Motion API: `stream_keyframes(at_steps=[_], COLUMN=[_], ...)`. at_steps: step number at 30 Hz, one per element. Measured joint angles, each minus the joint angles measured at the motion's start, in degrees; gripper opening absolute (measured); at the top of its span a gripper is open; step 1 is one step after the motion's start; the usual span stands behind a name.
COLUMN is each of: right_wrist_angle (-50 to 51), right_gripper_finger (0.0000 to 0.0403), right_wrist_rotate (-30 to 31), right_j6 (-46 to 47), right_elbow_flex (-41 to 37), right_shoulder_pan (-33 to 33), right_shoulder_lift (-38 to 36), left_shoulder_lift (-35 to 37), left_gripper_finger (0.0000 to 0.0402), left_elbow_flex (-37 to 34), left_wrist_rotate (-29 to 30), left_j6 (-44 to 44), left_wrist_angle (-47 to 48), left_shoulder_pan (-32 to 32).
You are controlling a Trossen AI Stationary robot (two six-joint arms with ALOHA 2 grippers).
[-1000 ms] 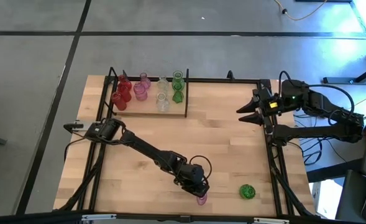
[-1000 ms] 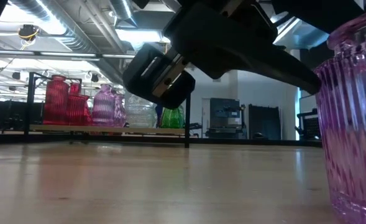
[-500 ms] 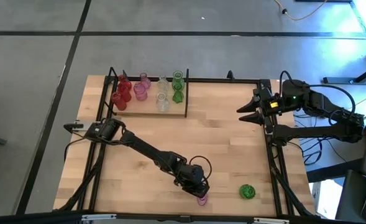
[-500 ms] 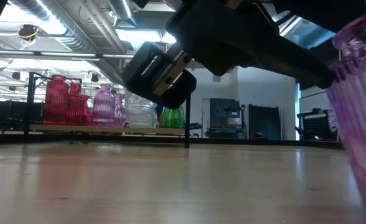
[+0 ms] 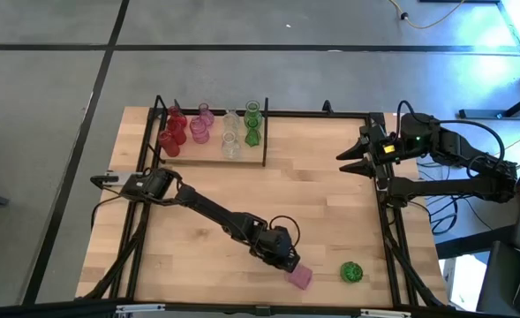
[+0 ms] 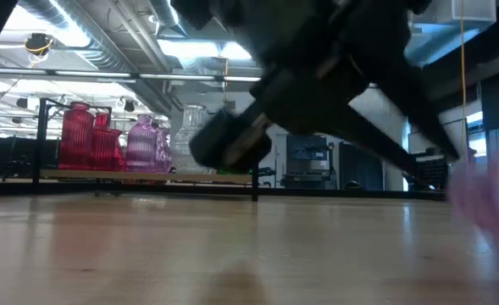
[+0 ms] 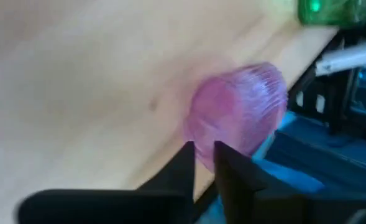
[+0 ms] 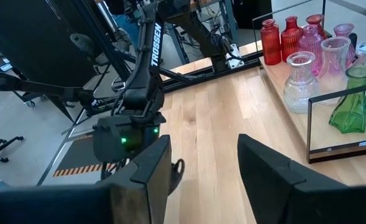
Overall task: Sort vases onto shelf
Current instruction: Put the purple vase on the shelf aligned with the other purple vases
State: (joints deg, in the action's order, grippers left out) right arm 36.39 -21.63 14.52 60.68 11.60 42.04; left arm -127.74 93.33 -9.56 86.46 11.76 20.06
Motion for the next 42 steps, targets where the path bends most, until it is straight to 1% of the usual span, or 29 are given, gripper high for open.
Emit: stream_keyframes(at_steps=[2,3,9,12,15,18,21,24,27,30,32,34,37,39,42], right_wrist_angle=[0.3,0.3,1.0,5.2,11.8,15.9,15.7,12.4,5.8,-2.2,-6.4,-8.9,-13.6,-14.8,-19.1], right_gripper_finger=[0.0168,0.0168,0.0168,0.0168,0.0168,0.0168,0.0168,0.0168,0.0168,0.0168,0.0168,0.0168,0.0161,0.0150,0.0125], right_wrist_rotate=[0.0,0.0,0.0,-1.7,-7.4,-16.3,-23.8,-27.3,-25.8,-20.4,-15.9,-13.1,-12.1,-10.8,-9.2], right_j6=[0.0,0.0,0.0,0.0,0.0,1.9,6.0,11.0,15.8,20.0,21.7,24.4,27.0,27.6,28.6], right_elbow_flex=[0.0,0.0,0.0,0.0,-0.2,-2.7,-7.6,-12.6,-16.4,-18.7,-19.5,-20.6,-22.1,-22.6,-22.6], right_shoulder_pan=[0.0,0.0,0.0,0.0,0.0,0.0,0.0,-0.8,-5.3,-12.2,-17.1,-21.8,-27.9,-31.1,-34.2], right_shoulder_lift=[0.0,0.0,0.0,0.0,0.0,-0.1,-1.8,-3.7,-4.4,-3.9,-1.9,0.8,6.5,10.6,16.6], left_shoulder_lift=[0.0,0.1,0.3,0.3,0.3,0.4,0.4,0.4,0.4,0.5,0.5,0.5,0.5,0.5,0.5], left_gripper_finger=[0.0021,0.0011,0.0003,0.0002,0.0001,0.0001,0.0001,0.0000,0.0000,0.0000,0.0000,0.0000,0.0000,0.0000,0.0000], left_elbow_flex=[0.0,0.0,0.1,0.2,0.2,0.2,0.2,0.2,0.2,0.2,0.2,0.2,0.3,0.3,0.3], left_wrist_rotate=[1.0,1.0,1.5,1.5,0.4,-2.9,-5.4,-6.4,-7.5,-8.0,-8.4,-10.0,-11.0,-10.9,-10.5], left_j6=[-1.2,-1.5,-2.9,-3.1,-6.1,-8.5,-9.1,-10.7,-12.4,-15.3,-17.6,-19.7,-23.7,-25.8,-27.7], left_wrist_angle=[-0.6,-1.6,-3.0,-3.2,-3.1,-3.2,-2.3,-0.5,-0.3,-0.2,0.1,0.7,3.7,5.3,6.4], left_shoulder_pan=[-0.1,-0.2,-0.4,-0.5,-0.5,-0.7,-1.3,-2.0,-2.8,-3.8,-4.5,-5.4,-6.5,-6.9,-7.1])
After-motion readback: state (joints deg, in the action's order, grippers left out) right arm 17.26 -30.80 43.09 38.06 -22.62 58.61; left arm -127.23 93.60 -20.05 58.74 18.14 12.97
